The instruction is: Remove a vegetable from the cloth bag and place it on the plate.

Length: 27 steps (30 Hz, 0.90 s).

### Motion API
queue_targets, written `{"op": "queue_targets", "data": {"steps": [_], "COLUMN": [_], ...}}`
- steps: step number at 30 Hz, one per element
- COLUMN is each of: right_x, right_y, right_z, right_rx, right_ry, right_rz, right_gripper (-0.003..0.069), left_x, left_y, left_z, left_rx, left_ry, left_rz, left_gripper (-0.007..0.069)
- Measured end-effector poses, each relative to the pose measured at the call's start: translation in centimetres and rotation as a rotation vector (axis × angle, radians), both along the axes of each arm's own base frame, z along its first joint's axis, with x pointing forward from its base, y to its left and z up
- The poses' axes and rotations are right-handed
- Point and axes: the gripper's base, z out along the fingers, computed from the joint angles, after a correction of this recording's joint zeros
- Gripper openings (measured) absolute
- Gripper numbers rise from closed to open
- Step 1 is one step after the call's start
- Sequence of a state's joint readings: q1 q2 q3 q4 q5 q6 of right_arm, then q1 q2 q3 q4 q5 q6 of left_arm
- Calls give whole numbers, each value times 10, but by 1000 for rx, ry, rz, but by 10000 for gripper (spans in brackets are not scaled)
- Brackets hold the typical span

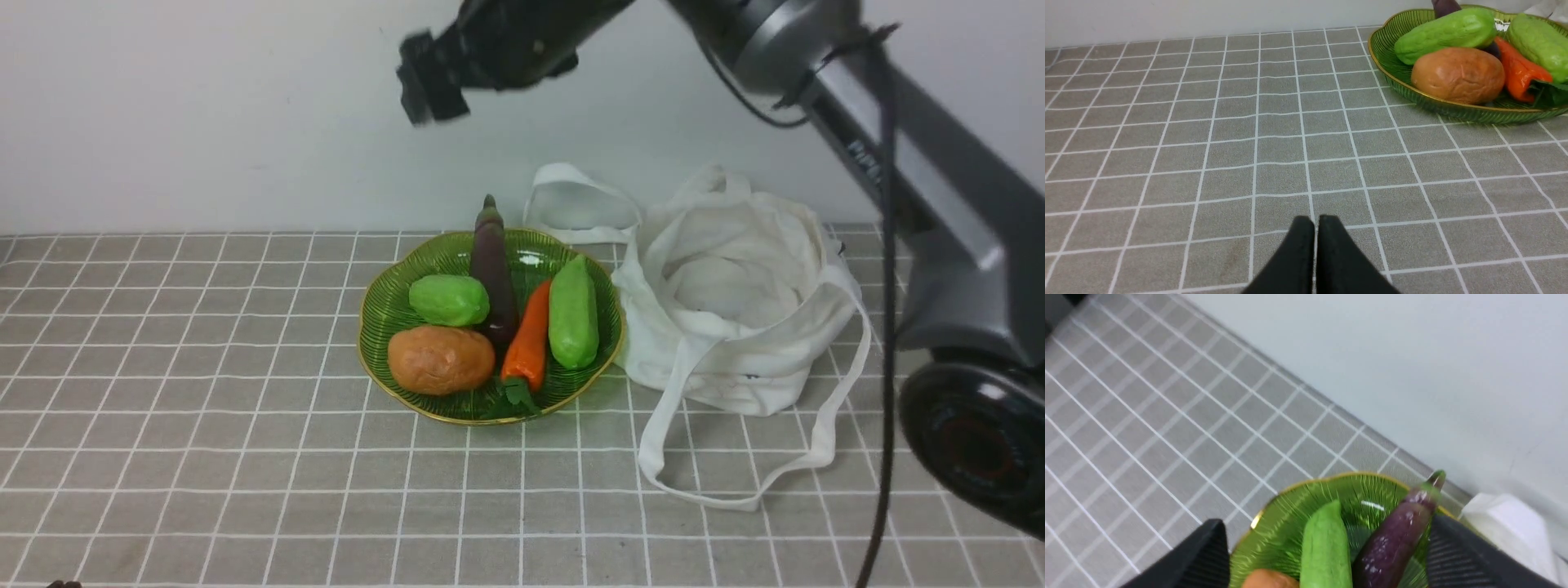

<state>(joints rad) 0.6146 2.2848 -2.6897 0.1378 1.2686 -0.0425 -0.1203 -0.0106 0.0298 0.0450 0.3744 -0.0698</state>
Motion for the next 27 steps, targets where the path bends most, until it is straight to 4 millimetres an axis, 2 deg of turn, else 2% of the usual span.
{"op": "queue_targets", "data": {"steps": [2,9,14,19,20,21,23,24,26,27], "right_x": [-9,-56,-91,-123,-139,-139,-159,-160,-170,-183], "right_y": [-6,-40,-64,-89,-103,-103,-119,-120,-129,-140], "right_z": [18,98,142,175,186,185,189,189,183,178], "right_rx": [24,127,187,223,216,210,184,182,143,113], "right_ry": [-23,-159,-248,-327,-347,-340,-336,-334,-307,-290], "right_rz": [-5,-7,-8,-21,-36,-37,-52,-53,-63,-74], "right_gripper": [494,178,29,-11,-14,-14,-15,-15,-15,-15], "left_x": [0,0,0,0,0,0,0,0,0,0], "left_y": [0,0,0,0,0,0,0,0,0,0], "left_z": [0,0,0,0,0,0,0,0,0,0], "left_rx": [0,0,0,0,0,0,0,0,0,0], "left_ry": [0,0,0,0,0,0,0,0,0,0], "left_rz": [0,0,0,0,0,0,0,0,0,0], "left_gripper": [-5,-5,-5,-5,-5,-5,-5,-5,-5,-5]}}
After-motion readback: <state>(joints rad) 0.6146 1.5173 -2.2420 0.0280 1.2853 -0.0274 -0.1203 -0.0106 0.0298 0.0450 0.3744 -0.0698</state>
